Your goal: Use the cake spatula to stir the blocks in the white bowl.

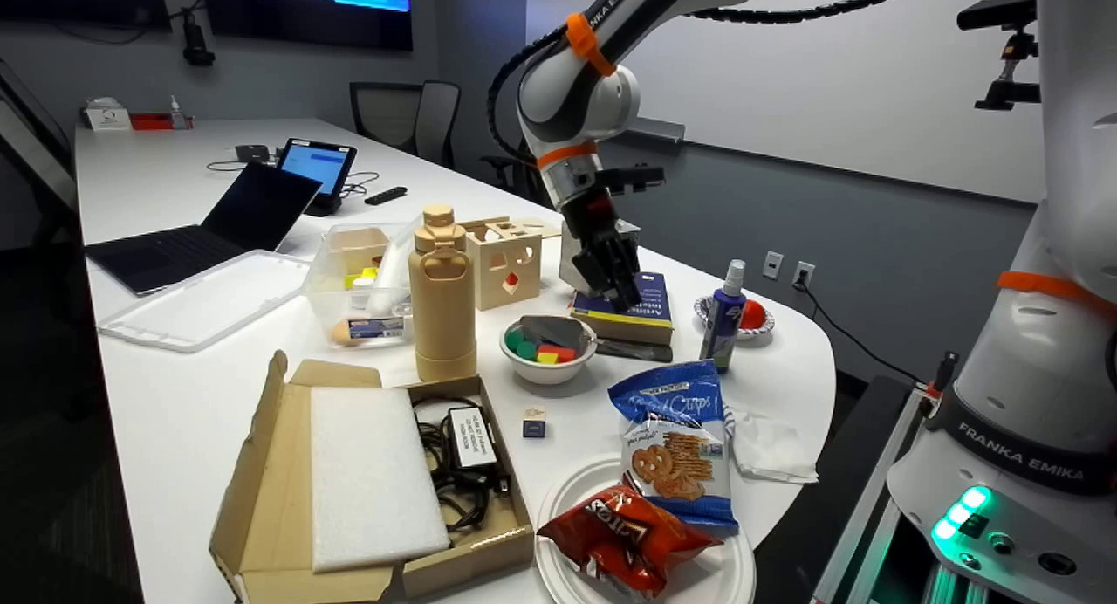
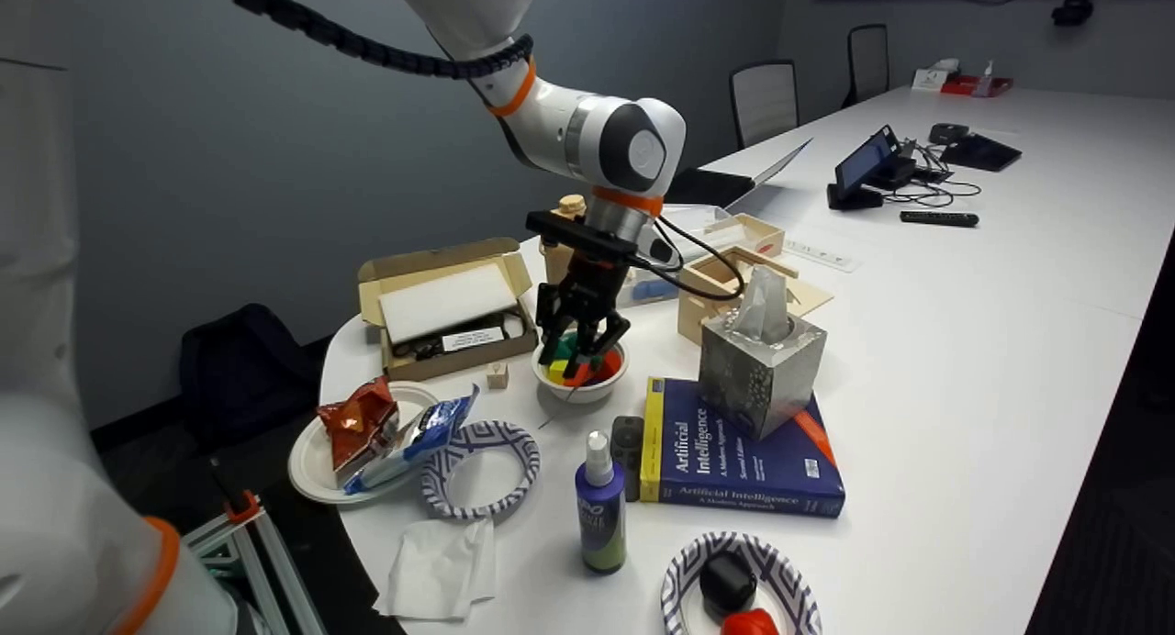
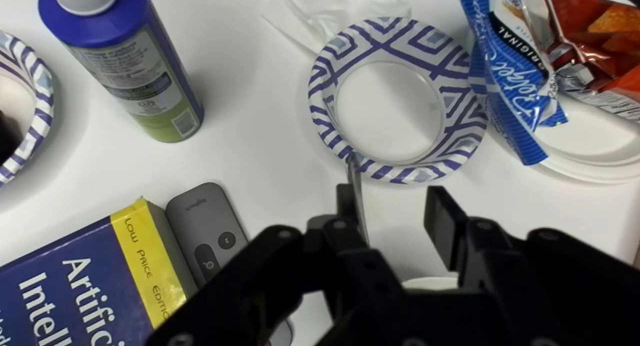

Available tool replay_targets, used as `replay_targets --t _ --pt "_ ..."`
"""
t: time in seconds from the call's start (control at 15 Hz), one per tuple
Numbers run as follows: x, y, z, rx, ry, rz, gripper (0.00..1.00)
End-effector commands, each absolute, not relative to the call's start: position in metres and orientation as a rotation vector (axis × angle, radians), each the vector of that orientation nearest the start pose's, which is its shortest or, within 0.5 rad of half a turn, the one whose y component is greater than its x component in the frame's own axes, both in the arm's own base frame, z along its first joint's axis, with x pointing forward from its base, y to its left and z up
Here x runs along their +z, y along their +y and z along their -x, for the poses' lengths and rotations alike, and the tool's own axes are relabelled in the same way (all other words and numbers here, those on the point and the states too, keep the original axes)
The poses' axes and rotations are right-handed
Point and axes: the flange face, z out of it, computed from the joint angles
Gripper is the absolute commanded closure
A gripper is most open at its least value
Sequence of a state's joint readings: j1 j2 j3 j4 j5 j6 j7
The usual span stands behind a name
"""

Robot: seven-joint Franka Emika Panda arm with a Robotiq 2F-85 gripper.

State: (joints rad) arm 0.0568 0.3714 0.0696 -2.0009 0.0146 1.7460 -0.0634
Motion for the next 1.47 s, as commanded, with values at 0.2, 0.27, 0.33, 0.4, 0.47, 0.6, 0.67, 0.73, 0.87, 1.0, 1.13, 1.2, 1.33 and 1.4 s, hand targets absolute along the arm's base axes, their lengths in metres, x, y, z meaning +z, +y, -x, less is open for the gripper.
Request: replay_targets --t 0.2,0.27,0.33,0.4,0.47,0.6,0.67,0.73,0.87,1.0,1.13,1.2,1.33,1.4 --pt "0.24 0.065 -0.521 0.942 -0.258 2.941 0.03" --pt "0.241 0.066 -0.521 0.939 -0.259 2.941 0.0" --pt "0.244 0.065 -0.521 0.933 -0.259 2.942 0.0" --pt "0.247 0.066 -0.521 0.927 -0.261 2.94 0.0" --pt "0.254 0.066 -0.521 0.912 -0.265 2.929 0.0" --pt "0.27 0.067 -0.52 0.861 -0.275 2.907 0.0" --pt "0.28 0.067 -0.52 0.825 -0.279 2.899 0.0" --pt "0.29 0.066 -0.52 0.784 -0.281 2.893 0.0" --pt "0.316 0.062 -0.52 0.685 -0.278 2.881 0.0" --pt "0.341 0.056 -0.518 0.581 -0.277 2.872 0.0" --pt "0.359 0.052 -0.517 0.501 -0.286 2.867 0.0" --pt "0.366 0.049 -0.516 0.474 -0.291 2.867 0.0" --pt "0.374 0.048 -0.514 0.448 -0.306 2.864 0.0" --pt "0.377 0.047 -0.512 0.439 -0.313 2.863 0.0"
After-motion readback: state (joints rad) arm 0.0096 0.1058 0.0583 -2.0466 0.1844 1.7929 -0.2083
